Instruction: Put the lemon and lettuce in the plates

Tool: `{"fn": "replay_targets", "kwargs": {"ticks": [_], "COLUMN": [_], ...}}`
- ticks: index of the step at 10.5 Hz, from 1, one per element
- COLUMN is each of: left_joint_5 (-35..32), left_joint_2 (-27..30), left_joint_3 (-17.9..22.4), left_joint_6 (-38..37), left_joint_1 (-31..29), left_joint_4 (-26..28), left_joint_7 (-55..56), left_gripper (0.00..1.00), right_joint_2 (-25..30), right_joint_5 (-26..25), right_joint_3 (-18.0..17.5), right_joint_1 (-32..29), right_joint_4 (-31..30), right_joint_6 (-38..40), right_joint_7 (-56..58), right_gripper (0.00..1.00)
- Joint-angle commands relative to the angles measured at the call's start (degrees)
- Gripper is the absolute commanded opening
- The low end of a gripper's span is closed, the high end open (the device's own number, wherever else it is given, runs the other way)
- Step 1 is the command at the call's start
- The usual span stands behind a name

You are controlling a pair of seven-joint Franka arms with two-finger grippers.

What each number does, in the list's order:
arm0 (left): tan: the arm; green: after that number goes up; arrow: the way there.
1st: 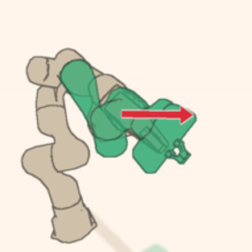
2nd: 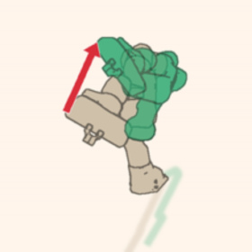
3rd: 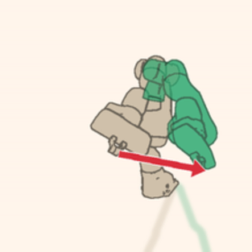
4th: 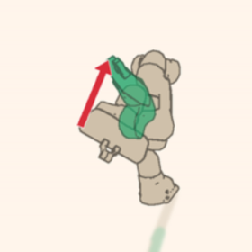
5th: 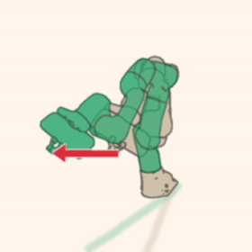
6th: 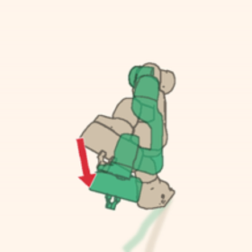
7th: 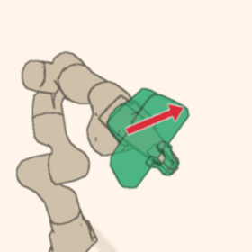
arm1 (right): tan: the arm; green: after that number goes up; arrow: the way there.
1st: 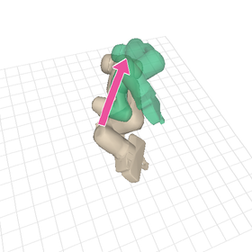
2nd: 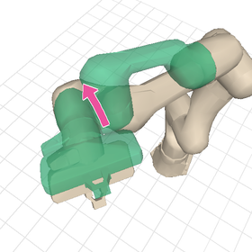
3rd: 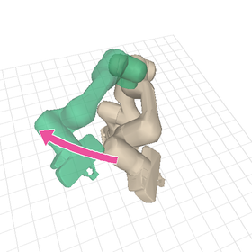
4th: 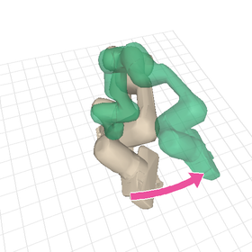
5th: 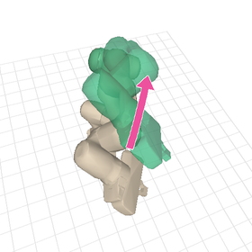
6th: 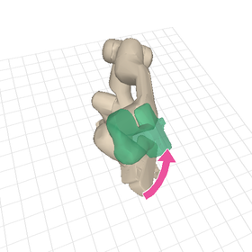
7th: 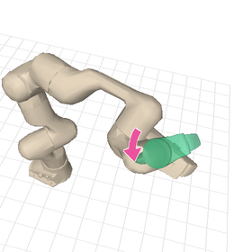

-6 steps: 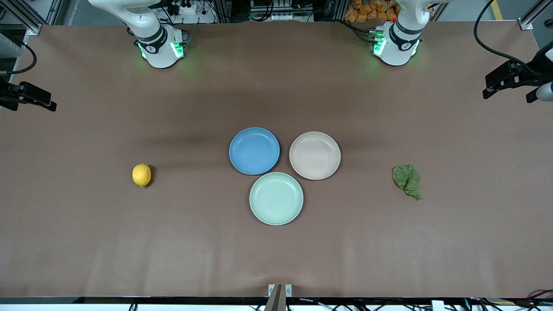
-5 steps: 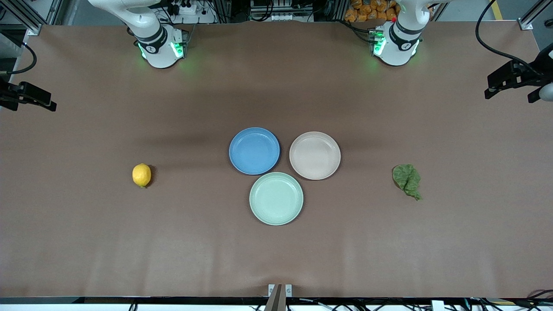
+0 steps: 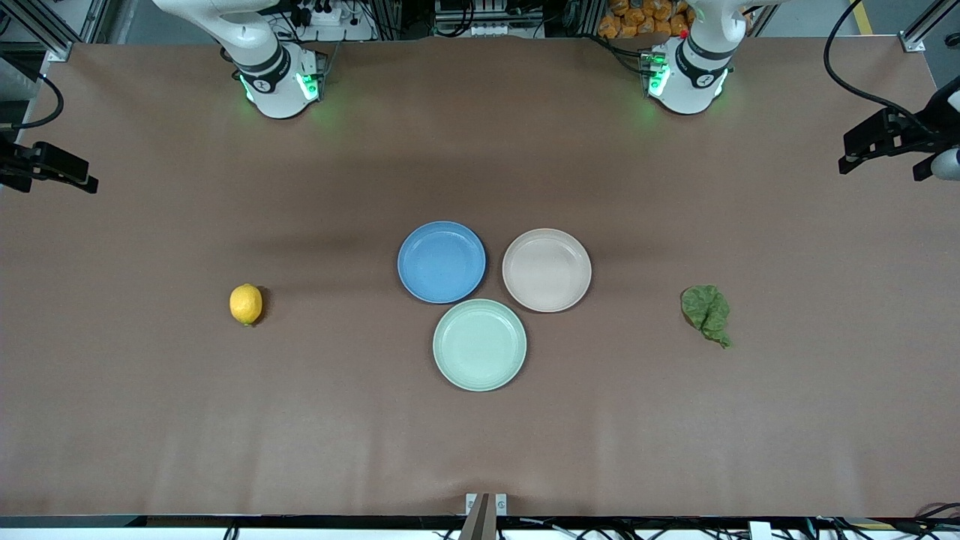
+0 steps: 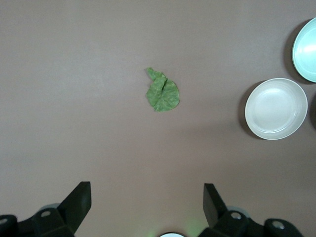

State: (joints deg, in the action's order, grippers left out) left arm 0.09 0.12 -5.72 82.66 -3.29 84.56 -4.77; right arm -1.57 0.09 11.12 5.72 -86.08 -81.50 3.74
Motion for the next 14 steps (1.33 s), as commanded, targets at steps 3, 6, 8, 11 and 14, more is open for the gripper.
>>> {"fn": "replay_targets", "kwargs": {"ticks": [3, 6, 8, 11, 14], "left_joint_5": [1.1, 1.2, 1.2, 1.2, 0.7], "left_joint_2": [-2.3, -1.6, -1.5, -2.6, -9.6], "left_joint_3": [-0.5, -0.9, -1.1, -2.5, -3.0], "left_joint_6": [-0.6, 6.7, 14.7, 28.4, 38.4], "left_joint_1": [0.3, -0.1, 0.1, 0.1, 0.5], "left_joint_4": [1.5, 10.7, 17.7, 27.6, 31.3], "left_joint_7": [5.0, 5.3, 5.5, 7.1, 8.3], "left_gripper": [1.00, 1.00, 1.00, 1.00, 1.00], "right_joint_2": [-0.6, -0.9, -1.3, -2.5, -2.6], "right_joint_5": [-0.4, 0.2, 0.4, 0.5, 0.6], "right_joint_3": [-0.1, -0.1, -0.1, -0.2, -0.2], "right_joint_1": [-0.2, -0.2, -0.1, -0.1, -0.1], "right_joint_4": [1.4, 1.3, 1.1, 0.7, 0.7], "right_joint_6": [0.5, 0.3, 0.2, -0.3, -0.5], "right_joint_7": [-0.8, -0.6, -0.6, -0.5, -0.4], "right_gripper": [1.00, 1.00, 1.00, 1.00, 1.00]}}
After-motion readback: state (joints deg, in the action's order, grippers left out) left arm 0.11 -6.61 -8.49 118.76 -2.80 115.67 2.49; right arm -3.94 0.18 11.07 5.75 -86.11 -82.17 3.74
